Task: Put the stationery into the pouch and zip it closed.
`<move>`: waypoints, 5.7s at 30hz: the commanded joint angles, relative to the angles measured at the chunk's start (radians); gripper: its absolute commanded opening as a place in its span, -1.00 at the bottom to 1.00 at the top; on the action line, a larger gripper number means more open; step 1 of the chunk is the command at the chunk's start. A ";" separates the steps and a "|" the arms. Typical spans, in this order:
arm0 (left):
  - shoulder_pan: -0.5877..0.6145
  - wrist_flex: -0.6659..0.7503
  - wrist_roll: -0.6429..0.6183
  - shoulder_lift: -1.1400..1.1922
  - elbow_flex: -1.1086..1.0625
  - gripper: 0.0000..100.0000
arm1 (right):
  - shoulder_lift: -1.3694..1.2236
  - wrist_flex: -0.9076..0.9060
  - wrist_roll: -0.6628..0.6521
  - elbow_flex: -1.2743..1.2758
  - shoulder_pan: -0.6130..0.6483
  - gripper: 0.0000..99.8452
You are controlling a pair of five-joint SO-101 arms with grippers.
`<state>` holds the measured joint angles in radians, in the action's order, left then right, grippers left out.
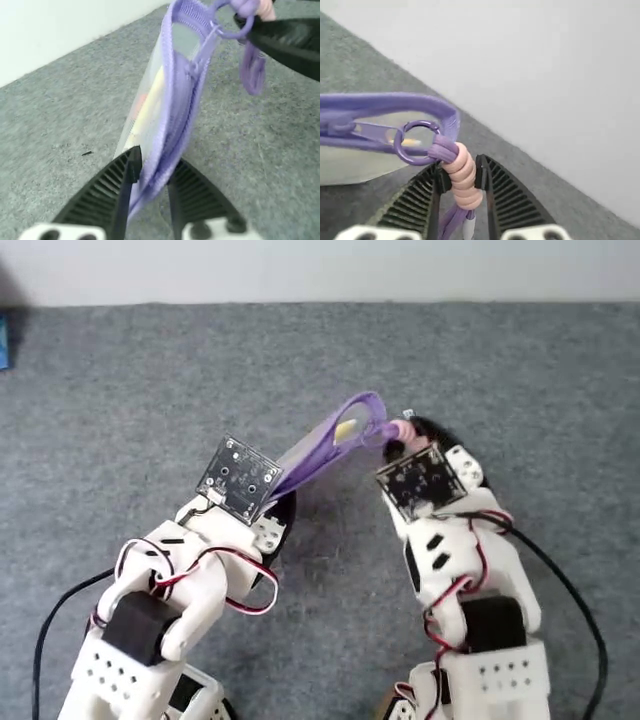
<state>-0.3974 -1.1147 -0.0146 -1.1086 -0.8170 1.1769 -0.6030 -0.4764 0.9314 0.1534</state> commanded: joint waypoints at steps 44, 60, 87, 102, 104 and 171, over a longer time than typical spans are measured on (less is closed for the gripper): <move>0.112 -0.222 -0.026 -0.218 0.061 -0.71 | -0.205 -0.031 0.071 0.040 -0.061 -0.98; 0.359 -0.327 0.015 -0.402 -0.084 -0.70 | -0.200 -0.239 0.370 0.023 0.045 -0.44; 0.419 -0.189 0.009 -0.706 -0.475 -0.98 | 0.122 -0.912 0.563 -0.216 -0.143 -0.98; 0.420 -0.021 0.009 -0.707 -0.800 -0.98 | 0.653 -0.791 0.313 0.434 -0.275 -0.98; 0.420 -0.023 0.009 -0.707 -0.812 -0.98 | 0.638 -0.774 0.311 0.476 -0.275 -0.98; 0.419 -0.100 0.009 -0.706 -0.866 -0.97 | 0.638 -0.705 0.313 0.752 -0.272 -0.98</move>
<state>0.0184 -1.2098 -0.0130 -1.8052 -1.6916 1.8044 -1.3226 -0.1603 1.6648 -0.1135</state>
